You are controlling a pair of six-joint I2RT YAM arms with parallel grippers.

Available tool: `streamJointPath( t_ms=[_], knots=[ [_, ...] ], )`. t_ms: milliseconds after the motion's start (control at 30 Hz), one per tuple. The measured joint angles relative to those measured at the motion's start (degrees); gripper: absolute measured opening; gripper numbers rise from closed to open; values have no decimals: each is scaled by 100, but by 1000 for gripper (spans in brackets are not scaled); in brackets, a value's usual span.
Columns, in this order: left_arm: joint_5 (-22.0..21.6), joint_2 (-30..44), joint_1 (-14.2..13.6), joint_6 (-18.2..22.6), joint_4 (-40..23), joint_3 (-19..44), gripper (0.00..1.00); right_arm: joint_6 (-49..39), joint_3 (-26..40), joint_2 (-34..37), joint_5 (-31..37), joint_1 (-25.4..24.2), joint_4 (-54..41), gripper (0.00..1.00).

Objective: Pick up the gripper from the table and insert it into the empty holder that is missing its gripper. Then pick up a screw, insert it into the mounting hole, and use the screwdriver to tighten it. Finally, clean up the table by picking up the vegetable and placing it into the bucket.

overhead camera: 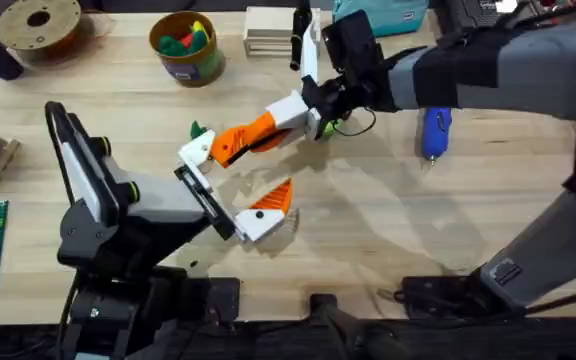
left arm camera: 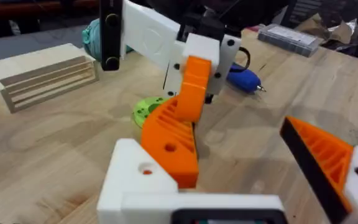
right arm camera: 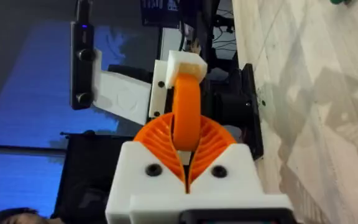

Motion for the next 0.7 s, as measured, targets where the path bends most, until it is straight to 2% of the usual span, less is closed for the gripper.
streamJointPath(
  t_ms=[300, 700],
  knots=[
    [-20, 0, 8, -1, 0, -2, 985, -2, 0, 11, 22, 20, 53, 20],
    [-86, 0, 60, -23, -11, -2, 985, 513, 0, 214, -42, 116, 930, 20]
  ],
)
